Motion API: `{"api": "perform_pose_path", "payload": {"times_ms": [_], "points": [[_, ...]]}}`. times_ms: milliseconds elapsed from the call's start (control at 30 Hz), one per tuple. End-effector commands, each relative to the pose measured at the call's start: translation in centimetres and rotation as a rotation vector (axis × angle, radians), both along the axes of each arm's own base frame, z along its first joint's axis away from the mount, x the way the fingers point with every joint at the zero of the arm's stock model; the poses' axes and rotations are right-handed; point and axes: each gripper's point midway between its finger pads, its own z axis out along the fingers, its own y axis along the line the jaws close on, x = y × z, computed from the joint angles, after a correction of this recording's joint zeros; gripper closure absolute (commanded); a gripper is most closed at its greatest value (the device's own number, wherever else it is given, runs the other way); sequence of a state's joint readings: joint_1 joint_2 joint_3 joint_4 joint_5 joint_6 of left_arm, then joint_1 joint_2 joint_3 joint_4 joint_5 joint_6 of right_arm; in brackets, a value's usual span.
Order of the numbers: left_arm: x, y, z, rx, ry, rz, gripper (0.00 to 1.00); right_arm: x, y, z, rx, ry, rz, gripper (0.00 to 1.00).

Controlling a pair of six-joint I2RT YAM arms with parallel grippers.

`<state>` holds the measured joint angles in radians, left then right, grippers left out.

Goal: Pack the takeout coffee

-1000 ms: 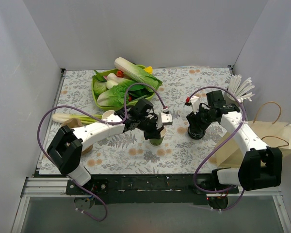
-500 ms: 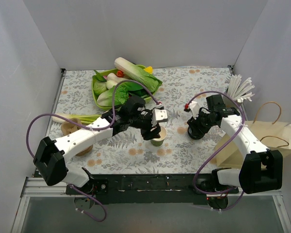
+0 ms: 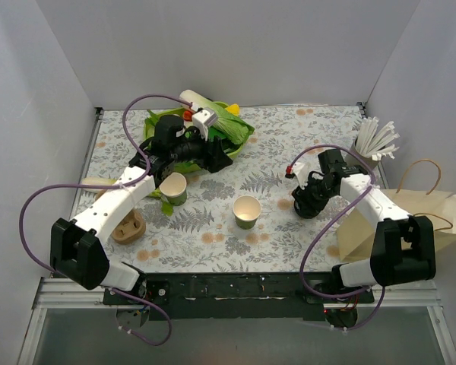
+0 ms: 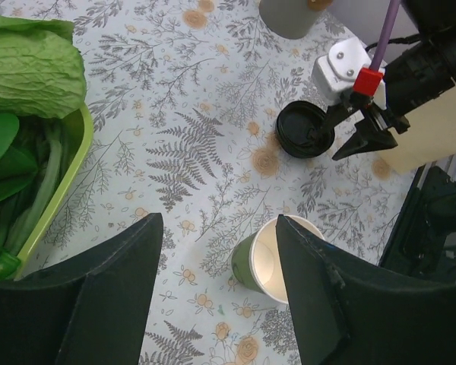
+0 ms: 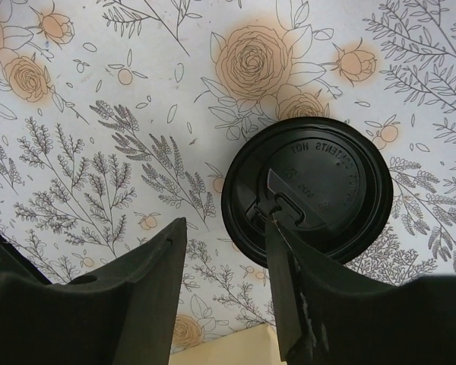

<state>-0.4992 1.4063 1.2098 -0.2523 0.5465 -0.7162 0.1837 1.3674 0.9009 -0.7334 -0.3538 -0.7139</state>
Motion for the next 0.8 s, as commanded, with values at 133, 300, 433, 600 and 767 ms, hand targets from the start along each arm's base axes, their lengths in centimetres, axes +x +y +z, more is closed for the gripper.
{"api": "perform_pose_path", "payload": {"times_ms": [133, 300, 433, 600, 767], "points": [[0.6, 0.3, 2.2, -0.080, 0.003, 0.022, 0.39, 0.7, 0.6, -0.2, 0.015, 0.015, 0.059, 0.49], [0.2, 0.6, 2.1, -0.080, 0.000, 0.024, 0.39, 1.2, 0.5, -0.4, 0.000, 0.035, 0.063, 0.52], [0.0, 0.8, 1.9, -0.075, 0.000, 0.026, 0.39, 1.6, 0.5, -0.7, -0.011, 0.045, 0.065, 0.56], [0.0, 0.7, 2.0, -0.075, -0.003, 0.022, 0.39, 1.8, 0.5, -0.9, -0.021, 0.049, 0.065, 0.58], [0.1, 0.8, 1.9, -0.072, -0.006, 0.022, 0.39, 1.5, 0.9, -0.6, -0.008, 0.052, 0.071, 0.58]]}}
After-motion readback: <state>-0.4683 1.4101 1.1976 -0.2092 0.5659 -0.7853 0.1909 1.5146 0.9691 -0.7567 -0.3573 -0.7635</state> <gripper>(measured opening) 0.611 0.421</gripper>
